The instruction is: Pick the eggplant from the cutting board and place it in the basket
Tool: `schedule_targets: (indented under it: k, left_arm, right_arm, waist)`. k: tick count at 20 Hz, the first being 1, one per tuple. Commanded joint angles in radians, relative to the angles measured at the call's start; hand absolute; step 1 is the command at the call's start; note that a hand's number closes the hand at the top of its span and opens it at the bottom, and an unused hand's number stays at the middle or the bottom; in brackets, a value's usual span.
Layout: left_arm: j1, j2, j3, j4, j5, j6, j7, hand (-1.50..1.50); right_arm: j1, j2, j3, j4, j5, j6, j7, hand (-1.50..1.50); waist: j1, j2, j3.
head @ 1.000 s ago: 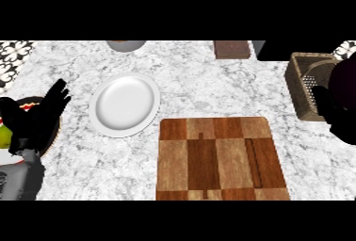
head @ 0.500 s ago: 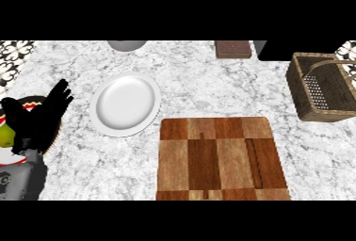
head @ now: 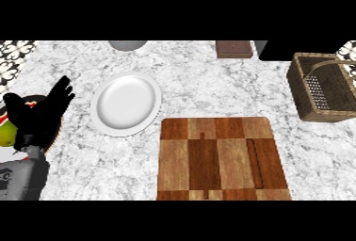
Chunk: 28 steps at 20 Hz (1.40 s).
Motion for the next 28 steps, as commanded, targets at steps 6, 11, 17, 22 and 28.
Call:
schedule_targets:
  k: [6, 11, 17, 22, 28]
  left_arm:
    - [-0.014, -0.019, 0.000, 0.030, -0.002, -0.004, -0.018, 0.00]
    - [0.085, -0.013, -0.010, -0.087, -0.014, -0.005, 0.011, 0.00]
    - [0.022, 0.005, 0.018, 0.017, -0.006, -0.023, -0.057, 0.00]
    - [0.029, 0.009, 0.031, 0.015, 0.008, -0.025, -0.031, 0.00]
    - [0.026, 0.011, 0.034, 0.007, 0.003, -0.017, -0.013, 0.00]
  right_arm:
    - [-0.050, -0.050, 0.039, 0.270, 0.000, -0.115, -0.153, -1.50]
    - [-0.077, -0.064, -0.028, 0.279, -0.097, -0.120, -0.173, -1.50]
    - [-0.163, -0.147, -0.238, 0.433, -0.230, -0.184, -0.130, -1.50]
    - [-0.106, -0.298, -0.401, 0.545, -0.368, -0.096, -0.122, -1.50]
    - [-0.008, -0.535, -0.484, 0.793, -0.472, 0.145, -0.241, -1.50]
  waist:
    - [0.001, -0.002, 0.000]
    - [0.002, -0.006, 0.000]
    - [-0.004, -0.001, 0.000]
    - [-0.011, -0.002, 0.001]
    - [-0.009, 0.000, 0.001]
